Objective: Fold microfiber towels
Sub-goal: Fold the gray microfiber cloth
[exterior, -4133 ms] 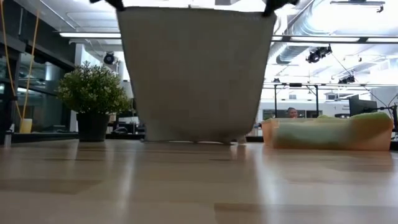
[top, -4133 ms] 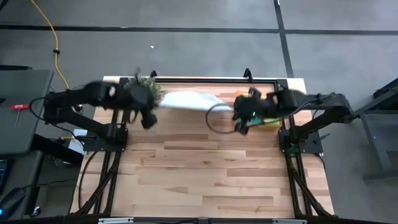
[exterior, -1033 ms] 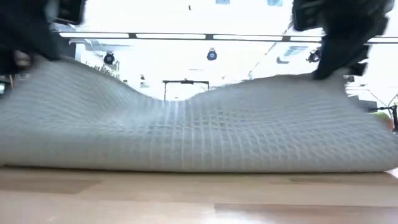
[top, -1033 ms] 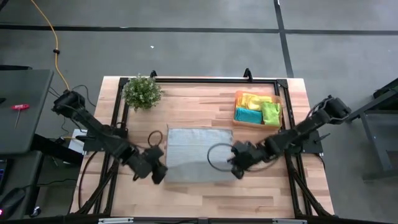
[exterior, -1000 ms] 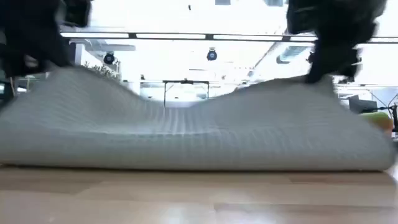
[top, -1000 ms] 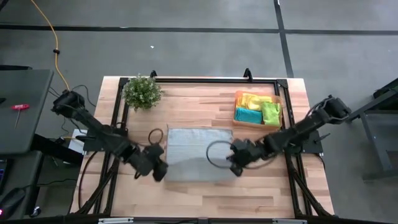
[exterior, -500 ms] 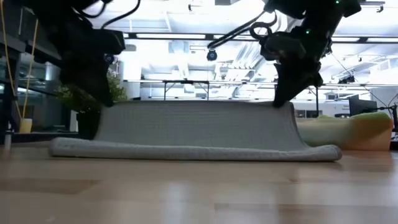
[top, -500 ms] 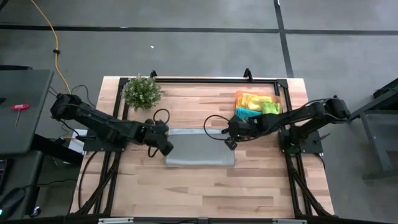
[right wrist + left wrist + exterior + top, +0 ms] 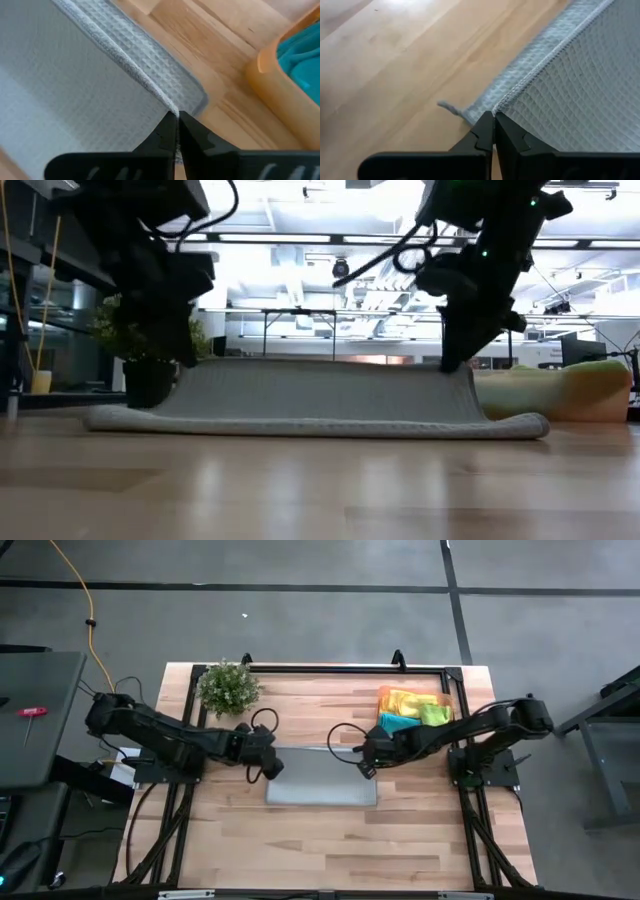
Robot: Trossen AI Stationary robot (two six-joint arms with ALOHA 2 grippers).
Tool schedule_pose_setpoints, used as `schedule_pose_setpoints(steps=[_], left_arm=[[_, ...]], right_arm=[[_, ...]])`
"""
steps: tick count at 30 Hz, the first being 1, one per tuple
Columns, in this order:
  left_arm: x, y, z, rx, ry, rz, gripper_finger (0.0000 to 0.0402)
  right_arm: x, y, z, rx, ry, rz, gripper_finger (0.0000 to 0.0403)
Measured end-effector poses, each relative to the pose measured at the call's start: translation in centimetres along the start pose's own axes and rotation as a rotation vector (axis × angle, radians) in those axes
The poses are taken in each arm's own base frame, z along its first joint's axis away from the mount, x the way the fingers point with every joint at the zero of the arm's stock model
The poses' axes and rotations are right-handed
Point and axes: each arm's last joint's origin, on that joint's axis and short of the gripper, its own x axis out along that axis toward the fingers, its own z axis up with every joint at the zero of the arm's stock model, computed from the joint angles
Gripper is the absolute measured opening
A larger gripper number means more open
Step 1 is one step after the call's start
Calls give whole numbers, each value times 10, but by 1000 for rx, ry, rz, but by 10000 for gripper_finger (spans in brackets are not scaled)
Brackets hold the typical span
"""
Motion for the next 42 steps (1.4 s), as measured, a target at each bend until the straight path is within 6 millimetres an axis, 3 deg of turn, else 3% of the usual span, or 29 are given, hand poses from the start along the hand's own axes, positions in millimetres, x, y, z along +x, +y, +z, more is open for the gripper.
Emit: schedule_pose_setpoints(steps=[9, 26, 33, 37, 42], left_arm=[[15, 2, 4, -13, 48, 3, 0], [16, 4, 0, -79, 67, 46, 2], [16, 5, 0, -50, 74, 52, 25], [16, 7, -2, -39, 86, 68, 58], [14, 12, 1, -4, 95, 70, 113]], right_arm=[[19, 0, 2, 3, 18, -47, 0], [23, -9, 14, 26, 19, -30, 0], [23, -9, 14, 28, 20, -25, 1], [24, -10, 14, 12, 33, -25, 29], [22, -18, 20, 36, 33, -45, 112]])
